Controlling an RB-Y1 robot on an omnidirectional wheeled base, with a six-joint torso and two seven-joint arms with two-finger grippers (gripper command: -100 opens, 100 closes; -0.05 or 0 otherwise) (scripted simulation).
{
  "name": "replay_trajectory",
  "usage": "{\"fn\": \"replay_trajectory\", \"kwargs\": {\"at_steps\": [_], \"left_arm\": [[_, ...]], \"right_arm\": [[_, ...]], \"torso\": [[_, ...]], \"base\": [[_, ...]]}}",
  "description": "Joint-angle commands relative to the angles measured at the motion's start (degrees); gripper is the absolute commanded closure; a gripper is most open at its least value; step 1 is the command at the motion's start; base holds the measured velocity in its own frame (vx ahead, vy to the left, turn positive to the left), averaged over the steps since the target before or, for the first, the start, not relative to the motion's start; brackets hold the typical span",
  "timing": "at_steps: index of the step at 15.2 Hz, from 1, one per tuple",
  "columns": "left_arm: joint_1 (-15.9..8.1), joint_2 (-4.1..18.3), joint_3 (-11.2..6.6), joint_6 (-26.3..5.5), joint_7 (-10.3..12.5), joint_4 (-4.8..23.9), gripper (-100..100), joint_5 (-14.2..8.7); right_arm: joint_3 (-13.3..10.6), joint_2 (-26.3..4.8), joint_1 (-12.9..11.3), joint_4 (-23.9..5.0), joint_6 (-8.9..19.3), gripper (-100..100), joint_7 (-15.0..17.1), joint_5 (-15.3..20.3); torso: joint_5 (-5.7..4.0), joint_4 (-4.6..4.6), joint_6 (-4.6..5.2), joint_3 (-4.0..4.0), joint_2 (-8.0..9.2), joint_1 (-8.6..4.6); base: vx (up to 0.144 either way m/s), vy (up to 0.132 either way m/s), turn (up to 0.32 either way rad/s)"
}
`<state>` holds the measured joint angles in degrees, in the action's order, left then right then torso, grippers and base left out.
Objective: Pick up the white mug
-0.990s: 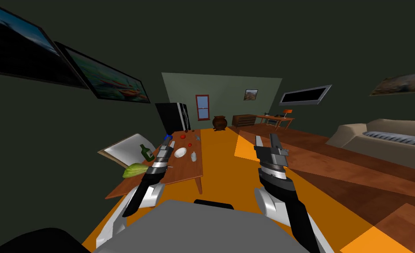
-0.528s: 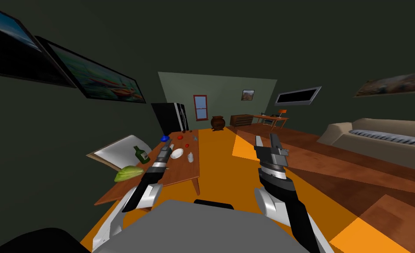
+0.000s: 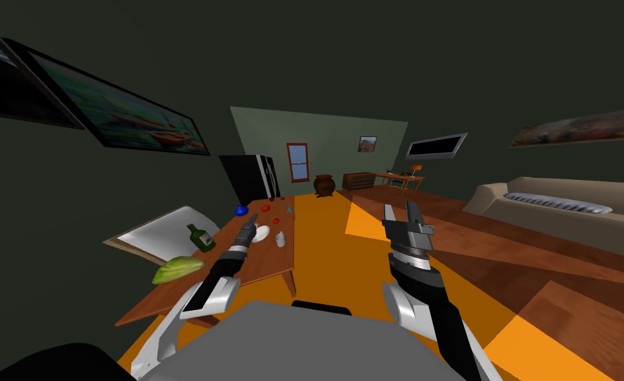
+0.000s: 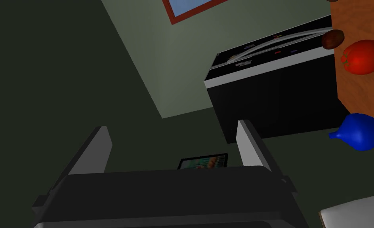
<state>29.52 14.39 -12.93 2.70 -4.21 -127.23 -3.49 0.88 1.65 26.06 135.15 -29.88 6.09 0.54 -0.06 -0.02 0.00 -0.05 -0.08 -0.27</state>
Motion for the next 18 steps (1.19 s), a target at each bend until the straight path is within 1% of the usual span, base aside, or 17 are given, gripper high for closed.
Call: {"fn": "replay_trajectory", "kwargs": {"at_steps": [1, 3, 4, 5, 7, 8, 9, 10, 11, 12, 14, 15, 17, 18], "left_arm": [[0.13, 0.41, -0.96, -2.86, -1.20, 1.35, -100, -0.93], [0.13, 0.41, -0.96, -5.09, -1.20, 1.35, -100, -0.93], [0.13, 0.41, -0.96, -5.09, -1.20, 1.35, -100, -0.93], [0.33, 0.77, -1.91, -7.08, -2.16, 2.41, -100, -1.83], [0.33, 0.77, -1.91, -8.77, -2.16, 2.41, -100, -1.83], [0.33, 0.77, -1.91, -8.87, -2.16, 2.41, -100, -1.83], [0.54, 1.10, -2.87, -11.15, -3.13, 3.49, -100, -2.74], [0.54, 1.10, -2.87, -12.40, -3.13, 3.49, -100, -2.74], [0.54, 1.10, -2.87, -12.71, -3.13, 3.49, -100, -2.74], [0.75, 1.38, -3.84, -14.48, -4.11, 4.59, -100, -3.66], [0.75, 1.38, -3.84, -16.59, -4.11, 4.59, -100, -3.66], [0.96, 1.61, -4.82, -18.58, -5.10, 5.69, -100, -4.59], [0.96, 1.61, -4.82, -20.51, -5.10, 5.69, -100, -4.59], [0.96, 1.61, -4.82, -20.51, -5.10, 5.69, -100, -4.59]], "right_arm": [[0.00, 0.00, 0.00, 0.00, 0.00, 0, 0.00, 0.00], [0.00, 0.00, 0.00, 0.00, 0.00, 0, 0.00, 0.00], [0.00, 0.00, 0.00, 0.00, 0.00, 0, 0.00, 0.00], [0.00, 0.00, 0.00, 0.00, 0.00, 0, 0.00, 0.00], [0.00, 0.00, 0.00, 0.00, 0.00, 0, 0.00, 0.00], [0.00, 0.00, 0.00, 0.00, 0.00, 0, 0.00, 0.00], [0.00, 0.00, 0.00, 0.00, 0.00, 0, 0.00, 0.00], [0.00, 0.00, 0.00, 0.00, 0.00, 0, 0.00, 0.00], [0.00, 0.00, 0.00, 0.00, 0.00, 0, 0.00, 0.00], [0.00, 0.00, 0.00, 0.00, 0.00, 0, 0.00, 0.00], [0.00, 0.00, 0.00, 0.00, 0.00, 0, 0.00, 0.00], [0.00, 0.00, 0.00, 0.00, 0.00, 0, 0.00, 0.00], [0.00, 0.00, 0.00, 0.00, 0.00, 0, 0.00, 0.00], [0.00, 0.00, 0.00, 0.00, 0.00, 0, 0.00, 0.00]], "torso": [[0.00, 0.00, 0.00, 0.00, 0.00, 0.00], [0.00, -0.01, 0.01, -0.03, -0.05, -0.03], [0.00, -0.01, 0.00, -0.02, -0.04, 0.01], [0.01, 0.00, -0.01, 0.00, -0.01, 0.09], [0.02, 0.00, 0.01, -0.01, -0.03, 0.09], [0.02, 0.00, 0.00, -0.01, -0.02, 0.09], [0.02, 0.00, 0.00, 0.00, 0.00, 0.12], [0.03, 0.00, 0.01, -0.01, -0.03, 0.10], [0.02, -0.01, 0.01, -0.03, -0.06, 0.07], [0.02, -0.01, 0.00, -0.03, -0.04, 0.08], [0.00, -0.02, 0.01, -0.06, -0.10, 0.02], [0.01, -0.02, 0.00, -0.06, -0.09, 0.05], [0.02, -0.03, 0.01, -0.08, -0.15, 0.06], [0.02, -0.03, 0.00, -0.07, -0.11, 0.10]], "base": [[0.032, -0.067, -0.068], [0.038, -0.063, -0.060], [0.019, -0.026, 0.001], [0.028, -0.033, -0.075], [0.035, -0.045, -0.064], [0.020, -0.027, -0.005], [0.038, -0.043, -0.079], [0.049, -0.053, -0.093], [0.034, -0.041, -0.038], [0.046, -0.062, -0.100], [0.054, -0.052, -0.060], [0.065, -0.048, -0.072], [0.057, -0.038, -0.066], [0.021, -0.016, 0.003]]}}
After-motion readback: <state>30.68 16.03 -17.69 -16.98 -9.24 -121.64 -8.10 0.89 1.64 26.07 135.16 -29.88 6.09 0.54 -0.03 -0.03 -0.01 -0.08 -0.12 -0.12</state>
